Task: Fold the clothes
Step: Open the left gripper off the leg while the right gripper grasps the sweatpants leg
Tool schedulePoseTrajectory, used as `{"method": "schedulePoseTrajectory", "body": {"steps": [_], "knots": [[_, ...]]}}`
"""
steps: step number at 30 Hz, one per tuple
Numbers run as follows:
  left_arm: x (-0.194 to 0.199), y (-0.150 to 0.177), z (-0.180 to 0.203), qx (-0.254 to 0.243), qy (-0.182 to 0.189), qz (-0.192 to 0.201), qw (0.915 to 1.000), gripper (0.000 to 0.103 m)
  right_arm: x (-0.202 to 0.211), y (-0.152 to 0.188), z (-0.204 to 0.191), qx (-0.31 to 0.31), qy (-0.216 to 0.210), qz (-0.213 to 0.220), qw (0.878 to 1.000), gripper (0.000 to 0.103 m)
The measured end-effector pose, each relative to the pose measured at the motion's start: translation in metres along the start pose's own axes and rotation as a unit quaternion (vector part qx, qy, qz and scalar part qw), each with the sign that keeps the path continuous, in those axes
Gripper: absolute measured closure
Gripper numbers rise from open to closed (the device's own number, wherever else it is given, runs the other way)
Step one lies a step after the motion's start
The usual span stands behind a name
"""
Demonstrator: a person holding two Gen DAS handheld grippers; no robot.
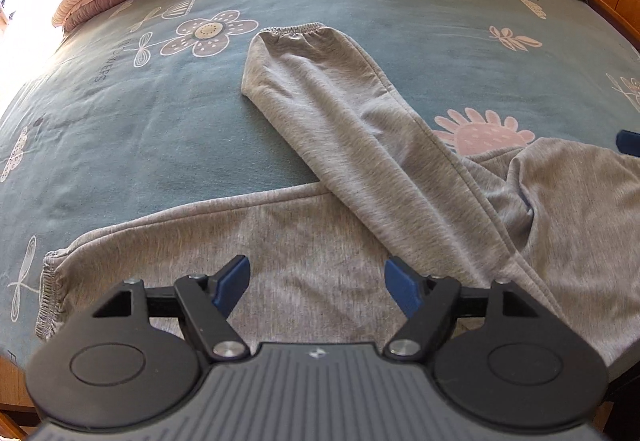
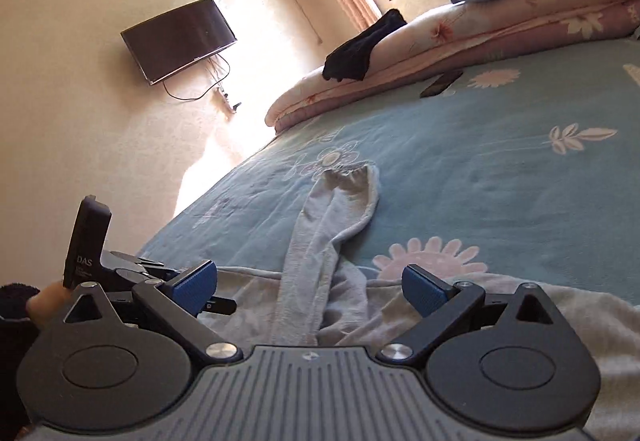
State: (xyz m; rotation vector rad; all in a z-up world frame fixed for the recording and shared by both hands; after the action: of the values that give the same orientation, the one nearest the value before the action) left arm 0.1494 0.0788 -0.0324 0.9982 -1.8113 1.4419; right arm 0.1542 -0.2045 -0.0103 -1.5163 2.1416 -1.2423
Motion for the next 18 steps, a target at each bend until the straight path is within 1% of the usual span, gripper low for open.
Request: {"method": "schedulePoseTrajectory", "body": {"steps": [1,2,6,7,8,9,11,14,15,16,17,18], "knots": [[0.001,0.004,-0.007,0.005,0.006,0.004,1.0,0.027,-0.017,-0.004,0.002,-0.022,-0.015,-0.009,1.0,0.003],[0.002,0.009,-0.013,0.011,0.011,0.009,0.9998,0.026,-0.035,-0.007,0.005,-0.04,-0.025,-0.021,0.999,0.005],[0.0,0.023,-0.033,0.026,0.034,0.019,0.9989,0.024,-0.096,-0.013,0.022,-0.093,-0.036,-0.07,0.992,0.012],[-0.001,0.026,-0.038,0.029,0.037,0.021,0.9987,0.024,-0.108,-0.011,0.029,-0.102,-0.024,-0.086,0.991,0.012],[-0.003,0.029,-0.041,0.027,0.035,0.023,0.9987,0.024,-0.117,-0.008,0.035,-0.111,-0.019,-0.098,0.989,0.013],[-0.005,0.032,-0.044,0.026,0.033,0.025,0.9988,0.024,-0.126,-0.005,0.041,-0.12,-0.016,-0.109,0.987,0.019],[-0.009,0.037,-0.051,0.023,0.027,0.028,0.999,0.024,-0.138,0.002,0.047,-0.135,-0.032,-0.124,0.983,0.025],[-0.017,0.043,-0.057,0.021,0.029,0.03,0.9989,0.024,-0.154,0.007,0.049,-0.134,-0.036,-0.139,0.98,0.028],[-0.018,0.044,-0.058,0.021,0.029,0.031,0.9989,0.024,-0.16,0.008,0.05,-0.13,-0.025,-0.147,0.98,0.029],[-0.02,0.045,-0.06,0.021,0.03,0.032,0.9988,0.024,-0.165,0.01,0.051,-0.128,-0.026,-0.154,0.979,0.031],[-0.021,0.047,-0.062,0.021,0.033,0.033,0.9987,0.024,-0.17,0.012,0.053,-0.127,-0.028,-0.161,0.978,0.039],[-0.023,0.047,-0.064,0.023,0.035,0.034,0.9985,0.024,-0.175,0.014,0.054,-0.126,-0.03,-0.168,0.977,0.044]]}}
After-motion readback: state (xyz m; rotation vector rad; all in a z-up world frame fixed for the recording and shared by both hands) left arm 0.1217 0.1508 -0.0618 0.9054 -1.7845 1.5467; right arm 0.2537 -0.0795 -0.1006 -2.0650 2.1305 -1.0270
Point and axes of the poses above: each gripper's, at about its wrist camera, not at the fingertips, and x roughly against the way its jaws point, z to its right, y to its underside, the point moved 3 cm from there along -x, roughly the way its jaws point, and after that the axes turned 10 degrees about -y, right-handed, at the moved point
